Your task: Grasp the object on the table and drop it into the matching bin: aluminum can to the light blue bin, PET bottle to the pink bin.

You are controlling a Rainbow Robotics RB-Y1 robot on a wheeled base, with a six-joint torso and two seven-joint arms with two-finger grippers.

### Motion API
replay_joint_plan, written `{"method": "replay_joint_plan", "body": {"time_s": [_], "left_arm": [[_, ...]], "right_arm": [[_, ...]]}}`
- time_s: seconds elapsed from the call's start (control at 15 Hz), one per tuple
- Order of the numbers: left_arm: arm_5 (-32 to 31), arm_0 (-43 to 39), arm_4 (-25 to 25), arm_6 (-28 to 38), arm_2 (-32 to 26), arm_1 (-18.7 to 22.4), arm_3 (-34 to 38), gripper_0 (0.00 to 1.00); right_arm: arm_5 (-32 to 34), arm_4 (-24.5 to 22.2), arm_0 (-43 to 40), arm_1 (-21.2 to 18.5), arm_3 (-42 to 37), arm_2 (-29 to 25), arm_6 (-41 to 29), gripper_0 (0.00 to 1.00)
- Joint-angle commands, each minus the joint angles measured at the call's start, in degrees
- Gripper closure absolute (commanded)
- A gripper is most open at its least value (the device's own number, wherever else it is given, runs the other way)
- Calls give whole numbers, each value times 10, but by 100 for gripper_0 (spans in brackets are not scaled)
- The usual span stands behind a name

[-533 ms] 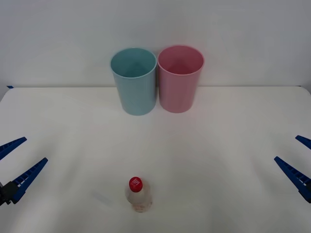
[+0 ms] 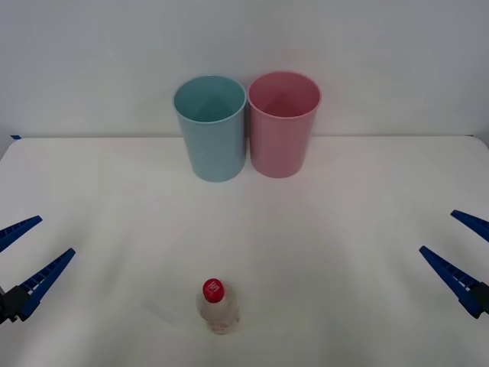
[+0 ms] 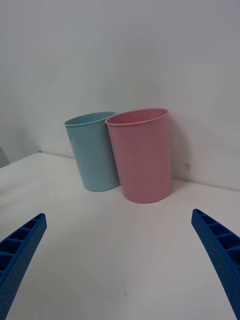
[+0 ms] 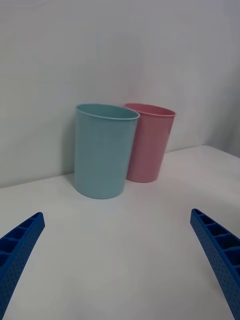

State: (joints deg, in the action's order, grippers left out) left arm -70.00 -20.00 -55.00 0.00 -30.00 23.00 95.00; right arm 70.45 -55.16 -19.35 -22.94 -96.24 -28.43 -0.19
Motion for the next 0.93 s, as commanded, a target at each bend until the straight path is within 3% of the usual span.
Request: {"method": "replay_joint_plan", "body": {"time_s": [0.07, 0.67, 0.93], "left_arm": [[0, 0, 0, 0, 0, 0, 0, 0], [0, 0, 0, 0, 0, 0, 0, 0], [0, 0, 0, 0, 0, 0, 0, 0]], "right_arm": [[-3, 0, 2, -19, 7, 41, 7, 0], [-13, -13, 19, -77, 11, 174, 48, 0], [-22, -14, 34, -103, 16, 243, 99, 0]]}}
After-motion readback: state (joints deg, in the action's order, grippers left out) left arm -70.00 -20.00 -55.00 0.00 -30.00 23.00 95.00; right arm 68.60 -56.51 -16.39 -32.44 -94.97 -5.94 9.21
